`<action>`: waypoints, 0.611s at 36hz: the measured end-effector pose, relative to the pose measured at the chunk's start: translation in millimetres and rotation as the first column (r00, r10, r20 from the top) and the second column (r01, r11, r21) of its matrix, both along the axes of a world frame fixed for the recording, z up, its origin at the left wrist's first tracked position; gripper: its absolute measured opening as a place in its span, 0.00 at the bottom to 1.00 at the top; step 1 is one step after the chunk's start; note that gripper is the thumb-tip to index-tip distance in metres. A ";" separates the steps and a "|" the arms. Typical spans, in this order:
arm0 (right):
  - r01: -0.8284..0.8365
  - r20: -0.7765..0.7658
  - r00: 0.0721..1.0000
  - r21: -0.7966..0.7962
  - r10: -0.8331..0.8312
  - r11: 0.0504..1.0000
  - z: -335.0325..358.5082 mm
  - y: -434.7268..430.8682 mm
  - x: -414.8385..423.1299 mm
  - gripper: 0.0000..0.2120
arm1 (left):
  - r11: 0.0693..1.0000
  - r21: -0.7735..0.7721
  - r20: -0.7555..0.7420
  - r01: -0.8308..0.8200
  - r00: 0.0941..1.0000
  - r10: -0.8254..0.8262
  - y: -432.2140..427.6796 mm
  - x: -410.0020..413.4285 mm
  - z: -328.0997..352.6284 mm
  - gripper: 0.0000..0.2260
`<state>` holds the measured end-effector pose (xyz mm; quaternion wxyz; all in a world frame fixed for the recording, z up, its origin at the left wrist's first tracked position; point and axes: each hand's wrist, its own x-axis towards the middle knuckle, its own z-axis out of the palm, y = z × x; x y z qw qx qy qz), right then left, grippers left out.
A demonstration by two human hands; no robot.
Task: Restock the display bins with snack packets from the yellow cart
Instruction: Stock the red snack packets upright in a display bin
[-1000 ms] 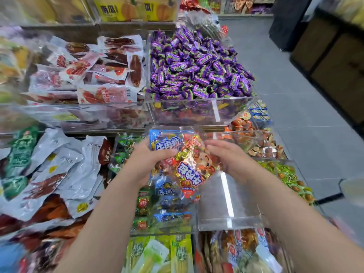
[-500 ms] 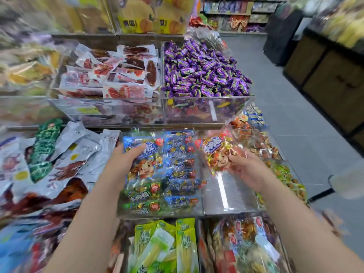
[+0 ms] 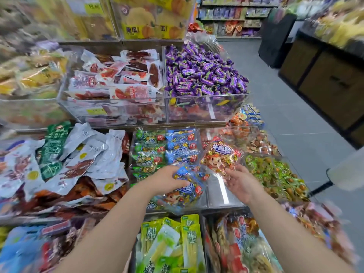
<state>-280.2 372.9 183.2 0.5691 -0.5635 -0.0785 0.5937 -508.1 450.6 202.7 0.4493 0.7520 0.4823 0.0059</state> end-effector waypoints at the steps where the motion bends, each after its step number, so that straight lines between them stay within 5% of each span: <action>1: -0.015 0.028 0.999 -0.002 0.015 1.000 1.6 0.2 -0.4 0.30 | 1.000 -0.001 -0.003 -0.019 1.000 0.019 0.1 1.0 -3.0 0.33; 6: -0.095 -0.001 0.995 0.042 0.095 0.995 5.2 6.8 1.5 0.45 | 0.994 -0.026 -0.009 -0.102 0.995 0.101 10.7 -4.4 -10.6 0.34; 14: -0.130 -0.031 0.990 0.141 0.135 0.982 3.9 15.1 4.1 0.10 | 0.986 0.004 -0.053 -0.164 0.985 0.164 31.9 -17.5 -13.9 0.35; 19: -0.190 0.085 0.980 0.134 0.179 0.973 -0.8 12.7 4.4 0.15 | 0.982 0.179 -0.137 -0.055 0.987 0.081 33.9 -19.6 -2.7 0.34; 22: -0.203 0.122 0.975 0.139 0.186 0.969 -1.3 13.6 4.3 0.17 | 0.988 0.137 -0.055 -0.070 0.995 0.078 32.9 -25.3 3.0 0.34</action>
